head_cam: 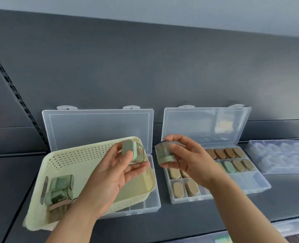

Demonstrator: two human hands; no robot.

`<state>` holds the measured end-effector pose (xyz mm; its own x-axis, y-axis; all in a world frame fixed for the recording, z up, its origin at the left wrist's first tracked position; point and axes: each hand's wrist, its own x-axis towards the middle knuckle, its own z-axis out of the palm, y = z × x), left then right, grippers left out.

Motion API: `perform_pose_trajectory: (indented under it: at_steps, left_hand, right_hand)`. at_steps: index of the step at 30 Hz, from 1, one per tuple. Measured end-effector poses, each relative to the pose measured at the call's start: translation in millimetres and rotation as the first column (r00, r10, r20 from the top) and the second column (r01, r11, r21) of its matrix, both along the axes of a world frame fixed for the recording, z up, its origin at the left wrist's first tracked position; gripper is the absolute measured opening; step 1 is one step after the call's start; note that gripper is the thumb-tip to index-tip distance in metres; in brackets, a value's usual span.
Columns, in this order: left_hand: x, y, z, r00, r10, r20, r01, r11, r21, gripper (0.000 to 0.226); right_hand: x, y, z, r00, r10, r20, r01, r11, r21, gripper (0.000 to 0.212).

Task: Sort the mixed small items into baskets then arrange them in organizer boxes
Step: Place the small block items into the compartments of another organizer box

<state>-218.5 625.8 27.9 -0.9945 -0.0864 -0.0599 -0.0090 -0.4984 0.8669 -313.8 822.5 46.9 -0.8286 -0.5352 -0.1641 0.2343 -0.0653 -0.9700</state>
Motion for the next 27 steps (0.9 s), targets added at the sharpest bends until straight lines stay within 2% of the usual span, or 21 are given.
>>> perform_pose_trajectory:
  at_steps: [3,6,9,11,12,14,16,20,23,27]
  left_hand:
    - [-18.7,53.8,-2.2,0.999,-0.021,0.038,0.022,1.0,-0.002,0.051]
    - [-33.0,102.9,-11.3,0.997,-0.057,0.061,0.058,0.998,-0.017,0.065]
    - [-44.3,140.5,-25.1,0.994,-0.023,0.104,0.043,0.98,-0.195,0.053]
    - [-51.0,156.9,-38.2,0.995,0.002,0.102,0.036,0.93,-0.366,0.05]
    - [-54.1,162.9,-45.2,0.996,0.016,0.086,0.027,0.88,-0.474,0.05]
    - [-59.6,172.0,-58.5,0.997,0.055,0.048,-0.006,0.719,-0.695,0.054]
    - [-64.6,178.9,-68.7,0.996,0.09,-0.003,-0.053,0.556,-0.83,0.054]
    - [-73.2,189.5,-86.1,0.997,0.048,-0.062,-0.076,0.383,-0.921,0.057]
    - [-74.7,195.4,-93.6,0.998,-0.022,-0.067,-0.059,0.253,-0.966,0.054]
    - [-75.8,200.2,-93.3,0.991,-0.037,-0.132,-0.131,0.028,-0.991,0.055]
  right_hand:
    - [-14.3,57.0,-5.6,0.972,-0.119,0.202,0.14,0.986,-0.09,0.024]
    - [-22.0,108.3,-16.7,0.963,-0.166,0.211,0.182,0.982,-0.06,0.034]
    - [-25.1,147.7,-25.0,0.965,-0.19,0.183,0.197,0.98,-0.018,0.032]
    - [-27.2,166.7,-29.6,0.972,-0.178,0.151,0.172,0.984,0.053,0.029]
    - [-27.8,173.9,-31.7,0.979,-0.161,0.125,0.149,0.984,0.101,0.028]
    - [-29.4,185.3,-37.3,0.987,-0.137,0.085,0.121,0.978,0.168,0.031]
    - [-31.9,192.6,-44.1,0.985,-0.146,0.093,0.129,0.978,0.166,0.033]
    - [-38.1,199.4,-56.2,0.99,-0.114,0.087,0.094,0.973,0.209,0.025]
    - [-40.7,200.4,-62.7,0.987,-0.109,0.117,0.087,0.979,0.185,0.022]
    - [-42.5,202.6,-66.3,0.997,-0.047,0.055,0.031,0.964,0.263,0.03]
